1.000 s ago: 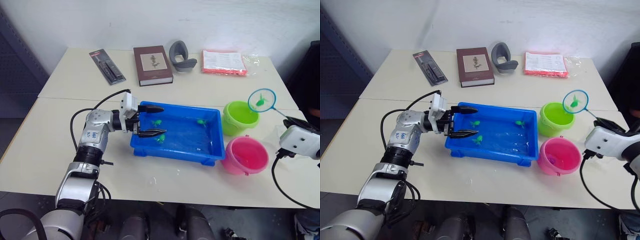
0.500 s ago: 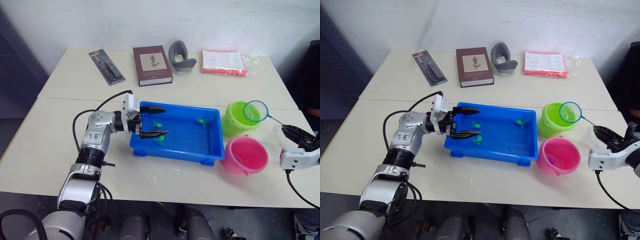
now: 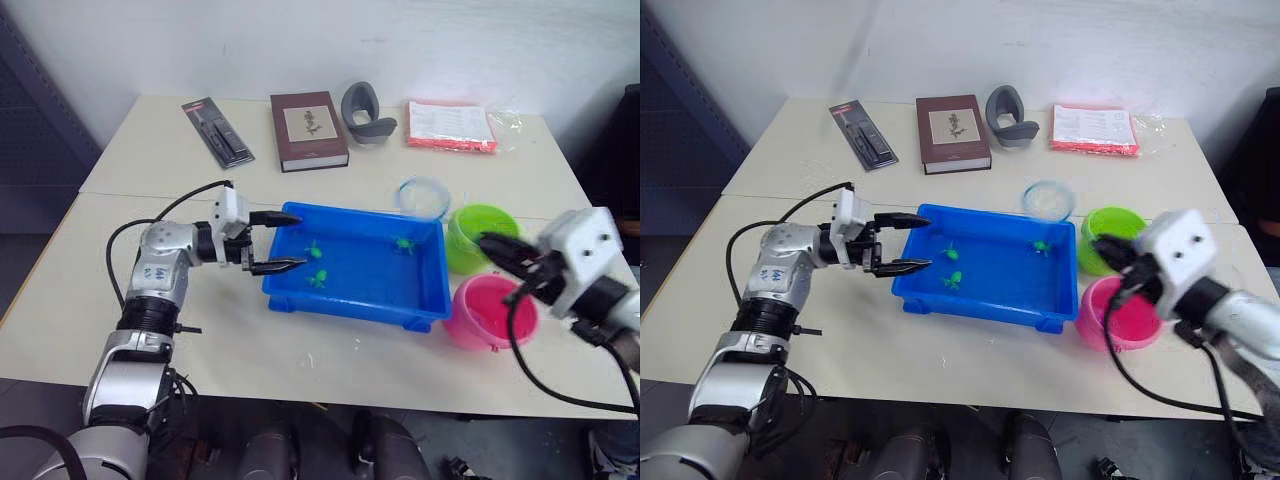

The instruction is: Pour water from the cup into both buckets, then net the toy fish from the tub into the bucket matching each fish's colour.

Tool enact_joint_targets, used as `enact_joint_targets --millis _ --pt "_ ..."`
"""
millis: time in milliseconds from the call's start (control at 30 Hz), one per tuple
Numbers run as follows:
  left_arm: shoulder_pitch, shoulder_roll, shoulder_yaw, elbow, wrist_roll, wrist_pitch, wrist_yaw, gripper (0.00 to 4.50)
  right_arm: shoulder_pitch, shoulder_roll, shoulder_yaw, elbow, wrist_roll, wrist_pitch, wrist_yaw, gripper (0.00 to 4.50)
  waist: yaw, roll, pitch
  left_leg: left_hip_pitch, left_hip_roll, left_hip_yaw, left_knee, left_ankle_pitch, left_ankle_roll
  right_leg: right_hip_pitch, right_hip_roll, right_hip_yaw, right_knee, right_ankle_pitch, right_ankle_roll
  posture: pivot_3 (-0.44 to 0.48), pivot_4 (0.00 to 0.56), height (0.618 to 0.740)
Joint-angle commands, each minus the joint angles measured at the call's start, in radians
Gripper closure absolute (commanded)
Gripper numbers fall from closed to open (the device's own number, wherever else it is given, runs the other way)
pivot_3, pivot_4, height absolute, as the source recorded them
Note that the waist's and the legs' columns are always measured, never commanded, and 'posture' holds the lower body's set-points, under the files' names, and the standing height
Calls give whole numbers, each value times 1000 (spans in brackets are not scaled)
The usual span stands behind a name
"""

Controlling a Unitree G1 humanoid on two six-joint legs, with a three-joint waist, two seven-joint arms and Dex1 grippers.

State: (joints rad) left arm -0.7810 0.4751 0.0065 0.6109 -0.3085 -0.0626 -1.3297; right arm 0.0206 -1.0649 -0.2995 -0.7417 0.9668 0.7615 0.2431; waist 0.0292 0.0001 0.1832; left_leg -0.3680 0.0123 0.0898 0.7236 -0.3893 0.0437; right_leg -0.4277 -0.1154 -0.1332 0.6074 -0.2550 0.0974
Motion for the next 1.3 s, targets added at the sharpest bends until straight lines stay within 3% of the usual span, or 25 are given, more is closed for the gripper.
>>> enact_joint_targets --millis 33,233,500,700,1000,1300 --pt "-18 10 11 0 -2 -10 -7 34 -74 20 51 -22 248 160 -161 4500 0 0 0 0 0 0 0 0 0 0 -1 0 0 0 0 0 150 740" --pt "-15 15 9 -8 -1 -6 -8 34 -191 33 143 127 528 305 -431 4500 -4 0 0 0 -1 1 0 0 0 -1 1 -1 0 0 0 0 150 740" --pt "-22 14 11 -7 1 -12 2 34 -337 111 245 282 481 364 -574 4500 -5 0 0 0 0 3 0 0 0 -1 1 -1 1 0 0 0 150 740" --pt "-14 15 12 -25 -1 -9 8 34 -386 109 338 255 174 335 -494 4500 -5 0 0 -1 0 3 0 0 0 -1 1 0 1 0 0 0 150 740" --pt "-6 28 13 -33 -3 -5 -1 34 -339 179 374 189 -171 175 -367 4500 -4 0 0 -1 -1 3 0 0 0 -2 1 0 1 0 0 0 150 740" --pt "-19 34 15 -14 -4 -5 -16 34 -187 203 270 21 -260 119 -218 4500 -4 0 0 -1 -1 3 -1 0 0 -2 1 0 0 0 0 0 150 740"
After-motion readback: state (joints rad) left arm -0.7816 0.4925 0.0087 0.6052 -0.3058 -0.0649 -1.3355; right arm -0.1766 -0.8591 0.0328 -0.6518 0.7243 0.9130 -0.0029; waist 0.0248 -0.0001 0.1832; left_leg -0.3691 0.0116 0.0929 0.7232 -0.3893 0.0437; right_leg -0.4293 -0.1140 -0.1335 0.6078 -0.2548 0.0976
